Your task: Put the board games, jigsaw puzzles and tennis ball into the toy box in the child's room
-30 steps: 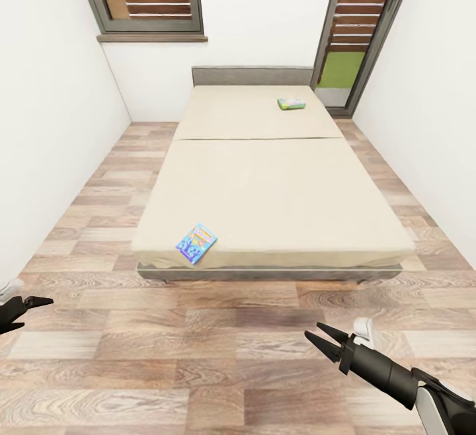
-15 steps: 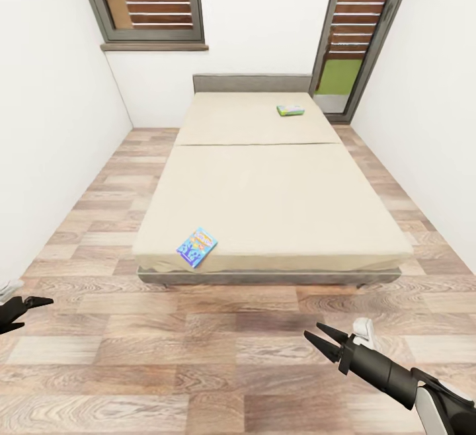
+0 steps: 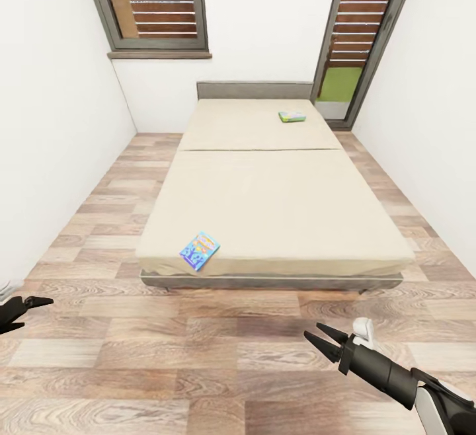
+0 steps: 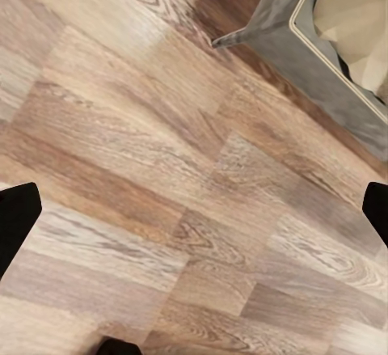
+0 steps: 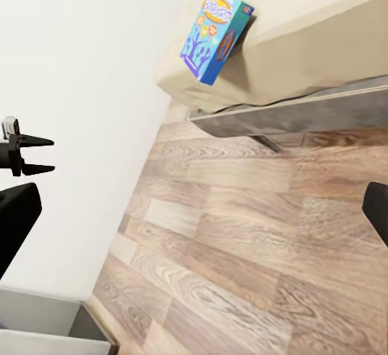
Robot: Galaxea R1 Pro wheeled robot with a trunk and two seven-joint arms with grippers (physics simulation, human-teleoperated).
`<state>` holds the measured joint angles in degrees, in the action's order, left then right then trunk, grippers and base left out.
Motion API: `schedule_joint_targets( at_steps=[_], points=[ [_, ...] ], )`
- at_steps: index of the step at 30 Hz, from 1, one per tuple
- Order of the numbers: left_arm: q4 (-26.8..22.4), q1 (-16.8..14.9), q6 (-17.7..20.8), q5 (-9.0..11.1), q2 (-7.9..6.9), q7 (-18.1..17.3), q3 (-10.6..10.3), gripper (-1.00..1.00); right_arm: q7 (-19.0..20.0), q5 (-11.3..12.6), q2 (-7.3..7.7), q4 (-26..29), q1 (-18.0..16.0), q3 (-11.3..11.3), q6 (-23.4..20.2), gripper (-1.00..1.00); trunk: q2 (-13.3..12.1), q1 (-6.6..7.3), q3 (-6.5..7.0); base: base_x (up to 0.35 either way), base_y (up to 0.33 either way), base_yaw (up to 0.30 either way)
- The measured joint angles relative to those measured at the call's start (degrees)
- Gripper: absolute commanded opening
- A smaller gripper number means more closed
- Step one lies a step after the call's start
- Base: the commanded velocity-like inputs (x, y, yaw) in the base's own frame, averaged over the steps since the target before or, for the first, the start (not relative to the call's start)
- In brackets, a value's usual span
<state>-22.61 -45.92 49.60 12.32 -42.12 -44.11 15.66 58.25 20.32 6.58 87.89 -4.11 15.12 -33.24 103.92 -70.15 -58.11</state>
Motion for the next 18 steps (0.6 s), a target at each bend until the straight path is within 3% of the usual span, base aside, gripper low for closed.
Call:
schedule_joint_targets(
  at_steps=[18],
  points=[
    [0.00, 0.00, 0.00, -0.03, 0.00, 0.00, 0.01, 1.00, -0.05, 0.00, 0.00, 0.00, 0.00, -0.03, 0.00, 1.00, 0.00, 0.00, 1.71, 0.000, 0.000, 0.074]
  ],
)
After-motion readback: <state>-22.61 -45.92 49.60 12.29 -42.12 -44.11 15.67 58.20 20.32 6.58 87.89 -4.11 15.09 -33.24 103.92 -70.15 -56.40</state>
